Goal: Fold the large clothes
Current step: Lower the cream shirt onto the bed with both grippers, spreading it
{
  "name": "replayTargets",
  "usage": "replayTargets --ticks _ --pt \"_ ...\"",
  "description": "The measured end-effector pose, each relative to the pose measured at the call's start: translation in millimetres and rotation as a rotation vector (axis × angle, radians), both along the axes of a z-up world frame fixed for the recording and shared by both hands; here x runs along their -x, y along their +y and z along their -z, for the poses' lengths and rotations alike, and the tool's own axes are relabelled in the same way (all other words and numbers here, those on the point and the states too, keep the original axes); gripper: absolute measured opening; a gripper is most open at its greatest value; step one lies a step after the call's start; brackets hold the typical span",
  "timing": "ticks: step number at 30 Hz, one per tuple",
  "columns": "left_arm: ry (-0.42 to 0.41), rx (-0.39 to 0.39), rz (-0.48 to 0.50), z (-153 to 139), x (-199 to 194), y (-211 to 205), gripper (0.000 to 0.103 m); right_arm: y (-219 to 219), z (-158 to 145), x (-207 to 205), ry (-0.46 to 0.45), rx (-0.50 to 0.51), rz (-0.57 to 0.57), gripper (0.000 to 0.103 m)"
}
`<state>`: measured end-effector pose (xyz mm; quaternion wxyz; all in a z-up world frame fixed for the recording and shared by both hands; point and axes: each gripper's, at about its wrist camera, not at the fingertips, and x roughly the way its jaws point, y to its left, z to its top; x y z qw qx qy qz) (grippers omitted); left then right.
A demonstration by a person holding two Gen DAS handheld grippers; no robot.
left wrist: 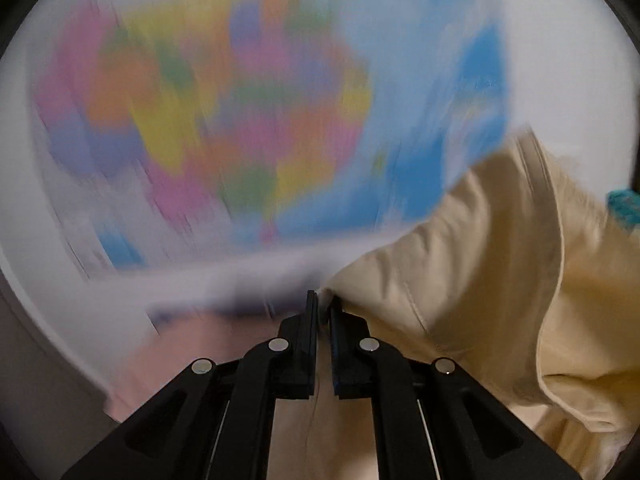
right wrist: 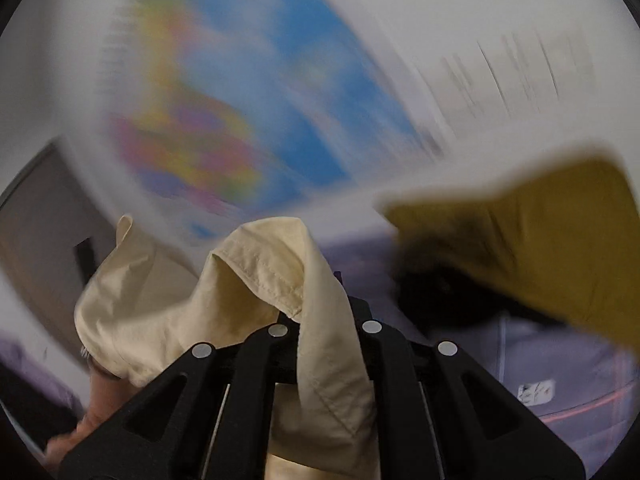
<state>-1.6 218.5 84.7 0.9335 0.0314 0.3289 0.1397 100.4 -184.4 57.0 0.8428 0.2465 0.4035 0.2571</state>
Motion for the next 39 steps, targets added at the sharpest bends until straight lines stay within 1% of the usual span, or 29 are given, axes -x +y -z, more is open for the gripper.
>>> replayTargets --ticks 1,2,4,5,6,7,8,10,11,12,13,14,15,16,17,18,19,22,23,25,26,27,28,29,31,33,35,37,39 --pt "0.050 0.004 -0.004 18 -15 8 0.004 2 22 -12 0.042 0.026 0.014 0.007" --pt "0.108 0.036 -0.030 51 -39 18 0.004 0 45 -26 0.093 0.035 0.045 0.007" --pt "0.164 0.050 -0.039 85 -68 32 0.004 -6 87 -51 0.192 0.039 0.070 0.007" --pt "0.179 0.092 -0.045 97 -76 42 0.004 -6 98 -56 0.215 0.062 0.084 0.008" --pt "0.187 0.117 -0.043 101 -83 51 0.004 -2 103 -59 0.223 0.109 0.083 0.012" --pt "0.196 0.126 -0.041 107 -89 56 0.004 0 102 -61 0.217 0.166 0.076 0.020" --pt "0.205 0.133 -0.046 108 -92 63 0.004 3 99 -63 0.207 0.215 0.074 0.033" --pt "0.218 0.143 -0.030 106 -91 67 0.006 14 73 -57 0.133 0.390 0.066 0.055" --pt "0.221 0.137 -0.015 105 -90 68 0.007 21 56 -50 0.062 0.485 0.074 0.073" --pt "0.222 0.136 -0.007 105 -88 63 0.008 29 43 -43 -0.009 0.546 0.072 0.088" --pt "0.222 0.138 0.004 106 -89 65 0.008 36 37 -42 -0.056 0.586 0.063 0.089" --pt "0.225 0.135 0.008 108 -93 67 0.008 49 23 -34 -0.132 0.665 0.041 0.090" --pt "0.224 0.132 0.010 107 -92 70 0.008 57 17 -31 -0.170 0.698 0.022 0.092" --pt "0.226 0.133 0.013 108 -92 71 0.009 75 11 -24 -0.227 0.733 -0.048 0.092" --pt "0.231 0.135 0.015 110 -93 73 0.009 86 12 -22 -0.247 0.748 -0.093 0.092" --pt "0.233 0.138 0.018 115 -95 67 0.009 107 18 -17 -0.259 0.771 -0.174 0.091" --pt "0.236 0.137 0.021 110 -95 61 0.009 127 28 -17 -0.258 0.801 -0.252 0.090" --pt "0.239 0.132 0.034 102 -94 52 0.010 176 67 -17 -0.296 1.002 -0.382 0.082" --pt "0.238 0.132 0.035 102 -94 52 0.010 189 84 -24 -0.283 1.041 -0.414 0.073" --pt "0.239 0.133 0.045 102 -96 51 0.010 193 97 -39 -0.214 1.035 -0.414 0.052" --pt "0.240 0.135 0.049 103 -96 51 0.010 186 100 -55 -0.148 0.963 -0.383 0.022" --pt "0.240 0.134 0.054 103 -98 52 0.010 175 97 -66 -0.099 0.889 -0.356 0.008" --pt "0.240 0.129 0.054 103 -100 54 0.010 162 90 -78 -0.065 0.786 -0.319 0.007" --pt "0.235 0.129 0.053 102 -102 55 0.009 157 84 -86 -0.058 0.733 -0.291 0.006" --pt "0.213 0.133 0.053 95 -107 56 0.008 132 62 -103 -0.046 0.585 -0.201 0.005" --pt "0.178 0.149 0.048 87 -112 59 0.008 116 53 -115 -0.031 0.505 -0.129 0.005" --pt "0.169 0.158 0.036 86 -117 61 0.008 110 65 -131 0.022 0.472 -0.080 0.005" --pt "0.186 0.142 0.024 92 -125 61 0.009 110 83 -139 0.075 0.483 -0.055 0.005" --pt "0.207 0.160 0.061 97 -125 58 0.012 110 96 -139 0.108 0.486 -0.030 0.006"
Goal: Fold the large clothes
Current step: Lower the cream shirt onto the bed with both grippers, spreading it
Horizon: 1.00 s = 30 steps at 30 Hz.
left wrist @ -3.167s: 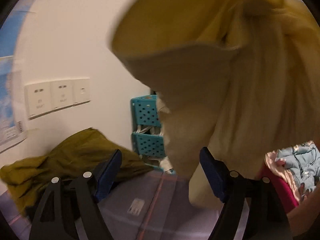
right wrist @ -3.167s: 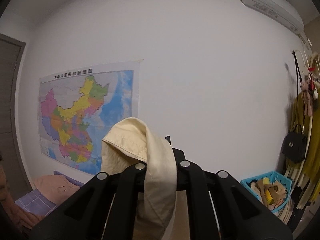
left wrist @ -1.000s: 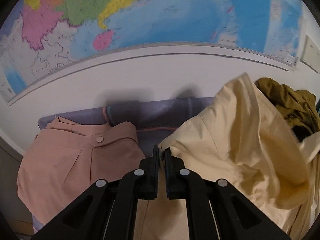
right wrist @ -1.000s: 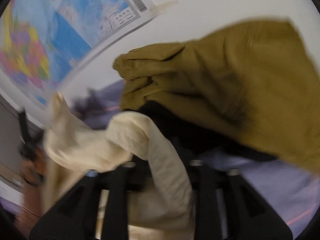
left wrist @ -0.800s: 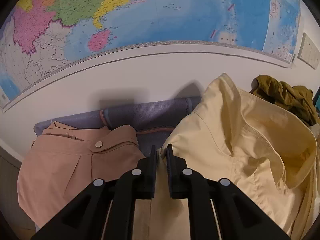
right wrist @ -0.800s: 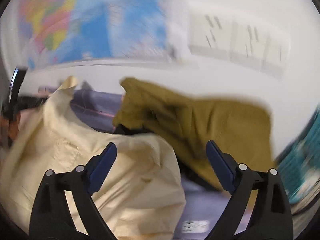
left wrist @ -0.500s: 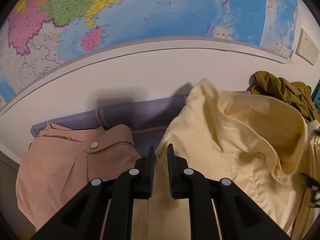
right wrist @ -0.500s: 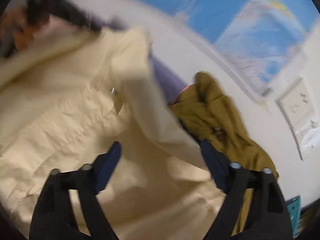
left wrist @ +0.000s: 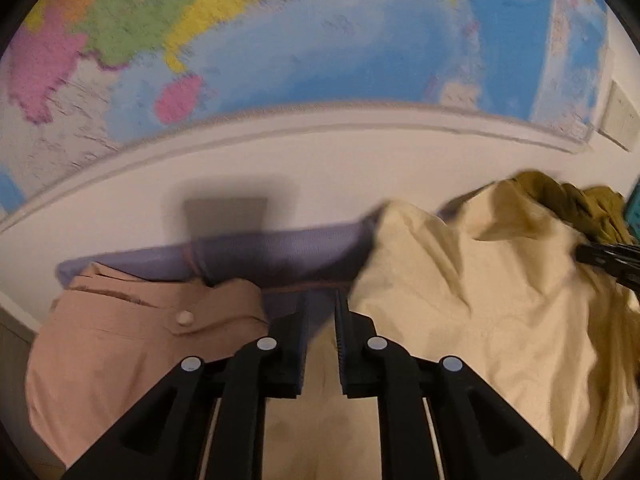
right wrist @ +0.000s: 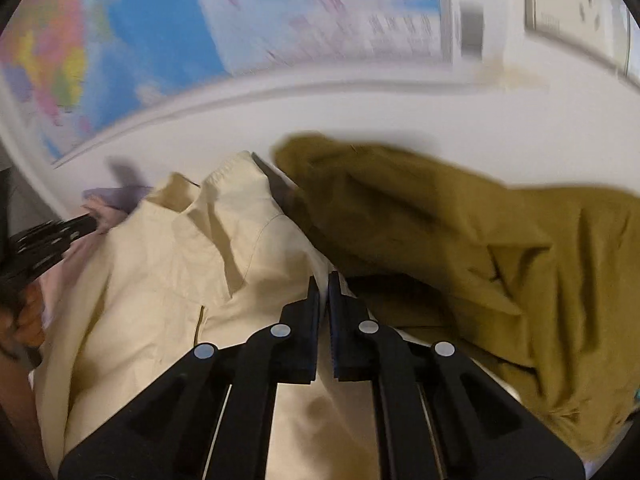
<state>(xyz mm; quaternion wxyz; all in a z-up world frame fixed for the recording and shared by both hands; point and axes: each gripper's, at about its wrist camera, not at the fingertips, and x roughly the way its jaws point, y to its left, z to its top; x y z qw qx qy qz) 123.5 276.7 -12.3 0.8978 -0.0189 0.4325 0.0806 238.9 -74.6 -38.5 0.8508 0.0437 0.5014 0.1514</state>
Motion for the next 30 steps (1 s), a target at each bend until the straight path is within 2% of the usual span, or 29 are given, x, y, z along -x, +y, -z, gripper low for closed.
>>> replayTargets --ticks 1,2,3,4,5,6,8,9,11,13,15,17,19,22,23,24,25,26,27,29,30 --pt "0.002 -0.009 0.022 1 4 -3 0.016 -1 2 3 -0.004 -0.010 0.006 0.006" --pt "0.005 -0.026 0.043 1 9 -6 0.031 -1 0 5 -0.012 -0.007 0.004 0.009" --pt "0.017 -0.051 0.072 1 18 -10 0.039 0 -3 6 -0.017 0.001 0.003 0.024" --pt "0.012 -0.069 0.094 -1 26 -12 0.044 -3 -11 12 -0.033 0.014 0.009 0.033" --pt "-0.002 -0.084 0.115 -3 36 -13 0.045 -8 -16 14 -0.046 0.011 0.011 0.055" --pt "-0.006 -0.097 0.140 -5 48 -15 0.047 -14 -28 26 -0.066 -0.021 0.000 0.065" --pt "-0.001 -0.110 0.161 -7 72 -15 0.055 -23 -46 49 -0.109 -0.044 -0.031 0.067" --pt "-0.004 -0.107 0.172 -9 81 -16 0.057 -28 -58 69 -0.133 -0.042 -0.058 0.074" --pt "-0.006 -0.108 0.198 -9 102 -19 0.061 -39 -71 112 -0.148 -0.042 -0.091 0.081" --pt "0.006 -0.109 0.227 -7 126 -26 0.064 -41 -75 136 -0.130 -0.039 -0.121 0.080" --pt "-0.001 -0.110 0.251 -4 145 -33 0.067 -43 -67 169 -0.077 -0.028 -0.149 0.080" --pt "-0.001 -0.123 0.273 2 161 -42 0.080 -44 -54 188 -0.019 -0.047 -0.169 0.080" --pt "0.016 -0.156 0.284 12 173 -51 0.080 -37 -37 204 0.026 -0.054 -0.166 0.080" --pt "0.081 -0.153 0.288 27 179 -59 0.079 -28 -13 214 0.083 -0.092 -0.177 0.077" --pt "0.101 -0.157 0.293 34 180 -63 0.073 -24 -4 212 0.096 -0.094 -0.178 0.056" --pt "0.112 -0.166 0.293 38 180 -64 0.064 -24 1 211 0.110 -0.112 -0.187 0.023" --pt "0.128 -0.175 0.290 42 180 -66 0.043 -27 6 209 0.129 -0.134 -0.183 0.014" --pt "0.145 -0.191 0.283 47 178 -69 0.015 -32 5 206 0.123 -0.160 -0.167 0.008" --pt "0.143 -0.205 0.267 46 176 -67 0.004 -38 -2 206 0.099 -0.176 -0.163 0.005" --pt "0.103 -0.210 0.233 36 175 -63 0.002 -58 -30 209 0.022 -0.195 -0.111 0.005" --pt "0.051 -0.216 0.210 22 175 -57 0.002 -68 -43 209 -0.007 -0.190 -0.094 0.005"
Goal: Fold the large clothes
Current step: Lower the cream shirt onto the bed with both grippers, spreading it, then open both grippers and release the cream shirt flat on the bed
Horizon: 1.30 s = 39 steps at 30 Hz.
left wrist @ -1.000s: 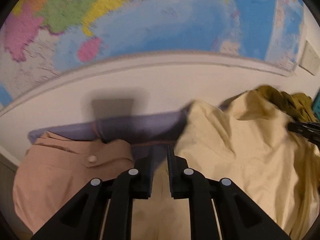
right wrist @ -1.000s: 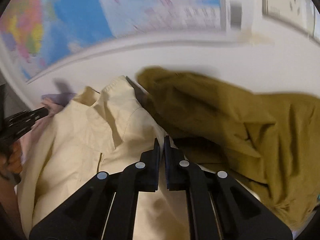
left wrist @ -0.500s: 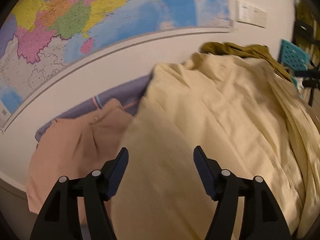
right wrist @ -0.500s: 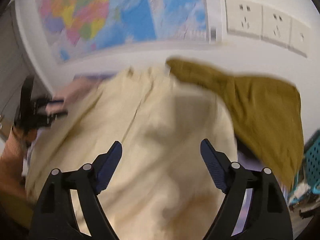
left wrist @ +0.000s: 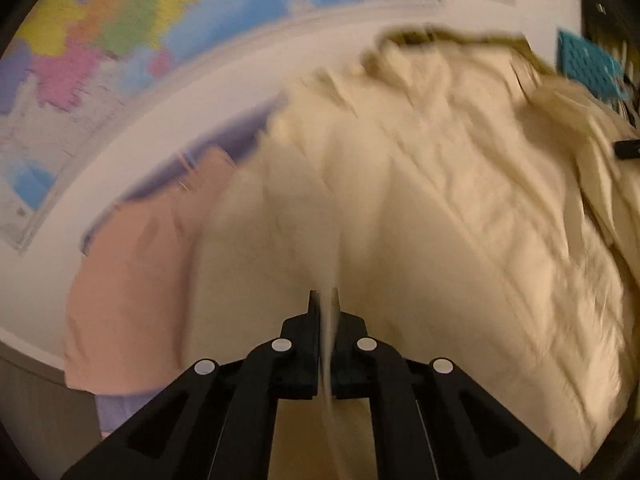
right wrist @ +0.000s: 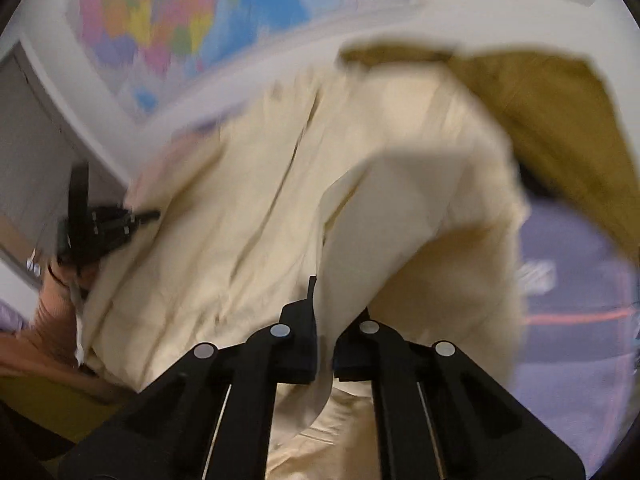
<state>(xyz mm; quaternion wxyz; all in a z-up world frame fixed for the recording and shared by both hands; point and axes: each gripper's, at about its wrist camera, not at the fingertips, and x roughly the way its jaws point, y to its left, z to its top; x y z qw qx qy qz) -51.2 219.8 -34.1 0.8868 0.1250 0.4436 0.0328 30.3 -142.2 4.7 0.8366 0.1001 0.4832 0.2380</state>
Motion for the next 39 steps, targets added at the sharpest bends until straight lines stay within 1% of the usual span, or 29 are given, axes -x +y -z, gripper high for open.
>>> replayTargets --ticks 2,3,4,6,7,8,9,10,11,12,13,14,15,16,17,19,20,22,23,25,26,27,28,30,32,34,36,38,39 --pt "-0.043 0.011 -0.039 -20 -1 15 0.002 -25 -30 -3 -0.063 0.029 0.073 0.005" --pt "-0.072 0.027 -0.068 -32 -3 27 0.002 -40 -46 -5 -0.092 0.055 0.109 0.005" --pt "-0.092 0.023 -0.092 -40 -5 36 0.003 -51 -56 -8 -0.107 0.089 0.141 0.005" --pt "-0.099 -0.028 -0.166 -42 -11 53 0.005 -76 -64 -19 -0.092 0.131 0.197 0.010" --pt "-0.094 -0.053 -0.182 -38 -16 58 0.010 -82 -61 -24 -0.080 0.161 0.225 0.012" --pt "-0.087 -0.075 -0.192 -33 -19 62 0.024 -88 -51 -30 -0.050 0.182 0.240 0.017" --pt "-0.074 -0.110 -0.228 -25 -23 69 0.032 -92 -41 -35 -0.028 0.197 0.241 0.023" --pt "-0.057 -0.125 -0.260 -17 -25 75 0.042 -96 -26 -40 0.002 0.216 0.261 0.028" --pt "-0.042 -0.113 -0.269 -13 -25 79 0.044 -100 -15 -42 0.028 0.212 0.275 0.035" --pt "-0.032 -0.059 -0.272 -10 -20 85 0.044 -104 1 -43 0.066 0.199 0.281 0.040" --pt "-0.037 0.001 -0.267 -10 -15 90 0.044 -106 8 -41 0.074 0.185 0.290 0.042" --pt "-0.043 0.039 -0.261 -13 -10 93 0.044 -110 11 -36 0.060 0.159 0.299 0.049" --pt "-0.061 0.082 -0.251 -18 2 95 0.044 -112 11 -32 0.050 0.142 0.304 0.059" --pt "-0.093 0.111 -0.241 -24 16 94 0.046 -115 9 -26 0.036 0.128 0.314 0.076" --pt "-0.109 0.132 -0.226 -28 26 92 0.052 -118 4 -20 0.019 0.116 0.320 0.085" --pt "-0.133 0.168 -0.169 -33 50 79 0.054 -124 -3 1 -0.030 0.089 0.315 0.085" --pt "-0.143 0.177 -0.140 -35 62 70 0.058 -128 -2 12 -0.032 0.080 0.316 0.087" --pt "-0.142 0.176 -0.079 -33 78 48 0.059 -134 3 29 -0.017 0.026 0.296 0.088" --pt "-0.142 0.159 -0.048 -30 86 33 0.059 -136 9 39 0.001 0.000 0.281 0.089" --pt "-0.128 0.097 -0.048 -27 85 18 0.059 -138 20 56 0.028 -0.039 0.275 0.089" --pt "-0.130 0.097 -0.044 -28 82 16 0.059 -141 27 64 0.048 -0.066 0.267 0.089" --pt "-0.144 0.122 -0.022 -32 81 11 0.059 -143 33 70 0.058 -0.088 0.264 0.087" --pt "-0.157 0.138 -0.002 -35 79 8 0.059 -145 39 75 0.068 -0.124 0.259 0.082" --pt "-0.179 0.140 0.026 -43 72 -3 0.059 -145 46 82 0.086 -0.191 0.229 0.029" --pt "-0.177 0.164 0.058 -46 64 -15 0.059 -148 42 86 0.077 -0.232 0.231 0.011" --pt "-0.169 0.164 0.087 -47 52 -28 0.059 -148 13 90 0.008 -0.230 0.220 0.009" --pt "-0.162 0.169 0.127 -48 45 -41 0.059 -146 -32 93 -0.100 -0.228 0.189 0.008" --pt "-0.164 0.172 0.161 -51 38 -52 0.059 -145 -70 93 -0.172 -0.224 0.164 0.008" --pt "-0.161 0.184 0.189 -52 33 -58 0.059 -139 -97 91 -0.214 -0.213 0.134 0.008"
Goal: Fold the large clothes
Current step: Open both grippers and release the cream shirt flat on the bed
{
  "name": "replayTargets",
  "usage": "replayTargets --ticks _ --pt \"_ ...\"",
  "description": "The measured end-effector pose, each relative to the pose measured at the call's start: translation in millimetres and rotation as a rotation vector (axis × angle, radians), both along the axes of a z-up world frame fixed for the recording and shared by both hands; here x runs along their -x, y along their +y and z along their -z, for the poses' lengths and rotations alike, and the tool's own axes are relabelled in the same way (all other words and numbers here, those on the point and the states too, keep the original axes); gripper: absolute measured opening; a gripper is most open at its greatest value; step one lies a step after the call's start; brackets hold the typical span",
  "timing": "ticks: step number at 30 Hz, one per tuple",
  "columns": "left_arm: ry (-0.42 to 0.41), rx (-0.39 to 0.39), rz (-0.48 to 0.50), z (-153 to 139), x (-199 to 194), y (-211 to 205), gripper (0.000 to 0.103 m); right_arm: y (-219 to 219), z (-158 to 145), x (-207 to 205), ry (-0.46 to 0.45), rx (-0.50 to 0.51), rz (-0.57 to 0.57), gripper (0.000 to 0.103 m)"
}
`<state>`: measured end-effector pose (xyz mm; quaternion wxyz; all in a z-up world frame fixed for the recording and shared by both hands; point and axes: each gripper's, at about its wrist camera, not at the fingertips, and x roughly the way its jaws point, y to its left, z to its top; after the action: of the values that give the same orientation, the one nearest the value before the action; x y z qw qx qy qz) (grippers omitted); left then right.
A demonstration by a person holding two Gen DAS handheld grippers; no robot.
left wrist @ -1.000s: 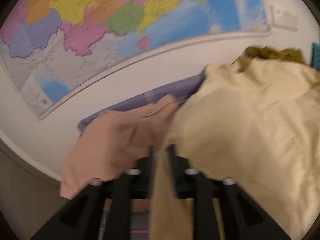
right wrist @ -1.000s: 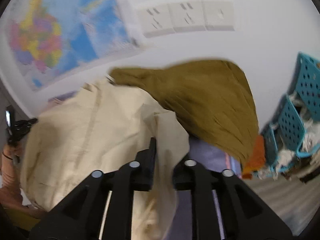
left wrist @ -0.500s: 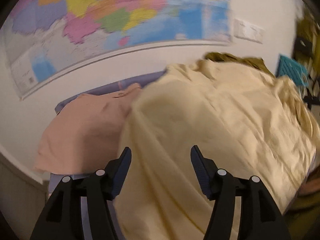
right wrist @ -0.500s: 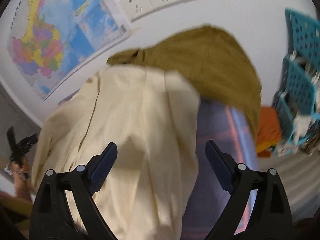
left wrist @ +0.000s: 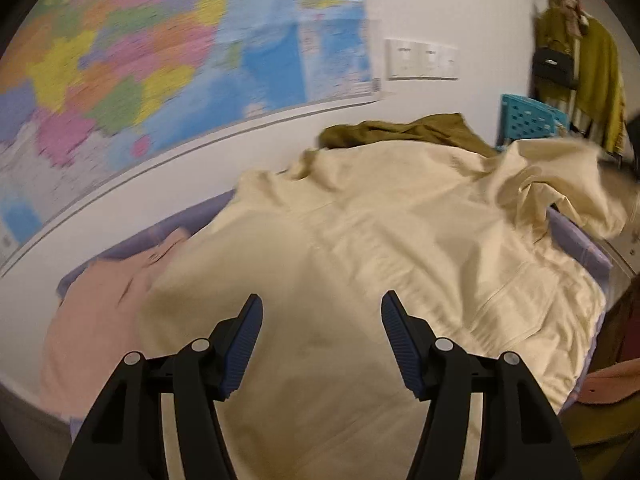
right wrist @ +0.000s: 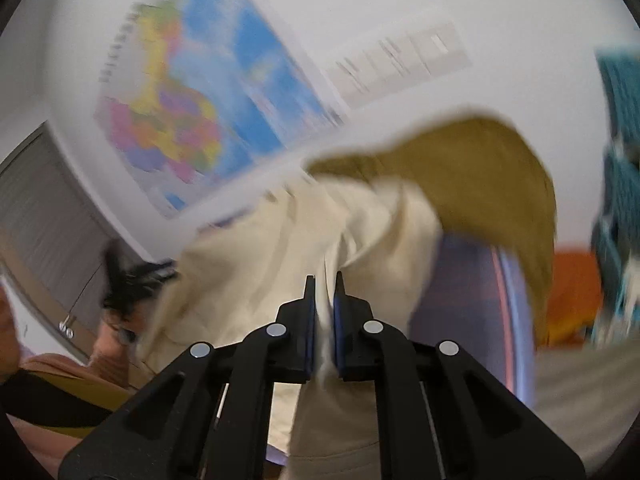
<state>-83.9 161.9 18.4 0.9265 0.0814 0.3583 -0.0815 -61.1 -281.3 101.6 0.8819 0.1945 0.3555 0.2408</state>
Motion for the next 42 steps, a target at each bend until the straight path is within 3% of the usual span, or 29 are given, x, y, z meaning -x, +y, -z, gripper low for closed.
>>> replayTargets --ticks 3,7,11,14,18,19,20,21,25,27,30,31,34,36,38,40,42 --pt "-0.007 0.021 0.049 -5 -10 -13 0.062 34 -48 -12 -0.055 0.083 -0.098 0.008" --pt "-0.018 0.062 0.090 -12 -20 -22 0.064 110 -65 -45 -0.028 0.183 -0.267 0.008" --pt "-0.027 0.114 0.112 -15 -20 -19 0.065 187 -40 -84 0.050 0.186 -0.409 0.008" --pt "-0.021 0.140 0.110 -13 -17 -14 0.066 231 -5 -114 0.122 0.152 -0.476 0.008" --pt "-0.010 0.149 0.070 -6 -12 0 0.066 265 43 -155 0.217 0.095 -0.475 0.013" --pt "-0.014 0.147 0.057 -6 -9 3 0.066 268 51 -165 0.232 0.097 -0.447 0.019" --pt "-0.014 0.151 0.056 -5 -8 5 0.066 269 58 -173 0.240 0.102 -0.418 0.035" --pt "-0.004 0.161 0.061 -4 -5 5 0.066 266 61 -176 0.246 0.104 -0.402 0.041" --pt "0.018 0.174 0.137 2 11 -11 0.069 217 49 -162 0.181 0.040 -0.351 0.043" --pt "0.034 0.212 0.239 5 21 -30 0.069 190 38 -145 0.123 0.055 -0.311 0.057" --pt "0.075 0.252 0.394 12 29 -64 0.073 150 29 -117 0.074 0.093 -0.211 0.060" --pt "0.089 0.228 0.428 16 29 -78 0.081 137 29 -109 0.068 0.098 -0.179 0.060" --pt "0.144 0.156 0.480 34 19 -111 0.084 107 41 -97 0.085 0.100 -0.097 0.062" --pt "0.204 0.091 0.467 49 7 -124 0.071 94 56 -96 0.118 0.101 -0.046 0.062" --pt "0.284 0.074 0.445 57 -8 -121 0.022 83 69 -97 0.150 0.093 -0.026 0.061" --pt "0.286 0.121 0.395 48 -22 -98 0.013 74 81 -99 0.171 0.079 -0.018 0.061" --pt "0.264 0.187 0.339 34 -35 -65 0.012 73 85 -101 0.170 0.059 -0.031 0.059"
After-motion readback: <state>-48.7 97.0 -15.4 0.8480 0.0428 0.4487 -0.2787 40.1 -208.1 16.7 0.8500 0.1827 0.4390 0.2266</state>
